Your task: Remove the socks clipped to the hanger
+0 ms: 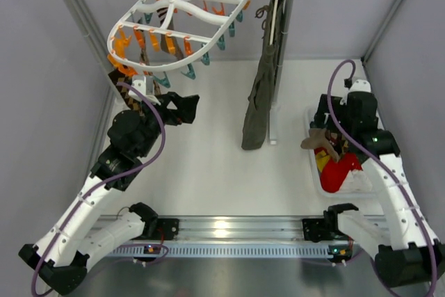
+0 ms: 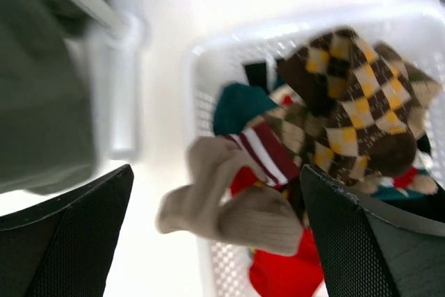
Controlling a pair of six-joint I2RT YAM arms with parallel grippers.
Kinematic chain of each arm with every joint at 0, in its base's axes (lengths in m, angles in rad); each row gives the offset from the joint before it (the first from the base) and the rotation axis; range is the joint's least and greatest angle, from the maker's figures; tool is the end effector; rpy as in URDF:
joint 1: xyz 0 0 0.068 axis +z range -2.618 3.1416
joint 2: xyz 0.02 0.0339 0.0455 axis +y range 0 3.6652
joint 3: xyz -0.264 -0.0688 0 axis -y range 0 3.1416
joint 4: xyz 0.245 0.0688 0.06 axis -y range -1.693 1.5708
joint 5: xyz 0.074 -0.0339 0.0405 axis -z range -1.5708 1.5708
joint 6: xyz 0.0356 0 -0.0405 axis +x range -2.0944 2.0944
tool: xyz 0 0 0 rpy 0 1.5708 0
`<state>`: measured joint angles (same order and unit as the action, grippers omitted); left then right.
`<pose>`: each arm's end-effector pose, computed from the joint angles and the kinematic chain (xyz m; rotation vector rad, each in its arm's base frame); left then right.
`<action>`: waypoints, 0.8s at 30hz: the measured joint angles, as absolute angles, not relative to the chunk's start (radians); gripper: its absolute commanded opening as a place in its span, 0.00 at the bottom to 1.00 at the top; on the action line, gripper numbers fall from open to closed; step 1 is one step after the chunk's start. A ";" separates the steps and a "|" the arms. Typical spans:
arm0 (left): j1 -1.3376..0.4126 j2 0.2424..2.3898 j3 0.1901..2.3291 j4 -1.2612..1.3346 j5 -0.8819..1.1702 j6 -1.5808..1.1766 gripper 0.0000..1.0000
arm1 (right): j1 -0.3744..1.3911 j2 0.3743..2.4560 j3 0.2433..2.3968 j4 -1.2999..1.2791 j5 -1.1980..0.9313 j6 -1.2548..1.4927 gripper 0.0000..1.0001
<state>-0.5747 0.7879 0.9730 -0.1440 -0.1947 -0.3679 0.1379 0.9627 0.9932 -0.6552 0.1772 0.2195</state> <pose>0.1484 -0.0879 0.4092 0.0031 1.5611 -0.5996 0.1996 0.0214 0.3338 0.1881 2.1761 0.0078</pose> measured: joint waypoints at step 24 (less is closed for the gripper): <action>-0.575 0.651 0.842 -0.358 -0.548 -0.455 0.98 | 0.136 0.673 0.871 -0.432 -0.565 0.326 0.99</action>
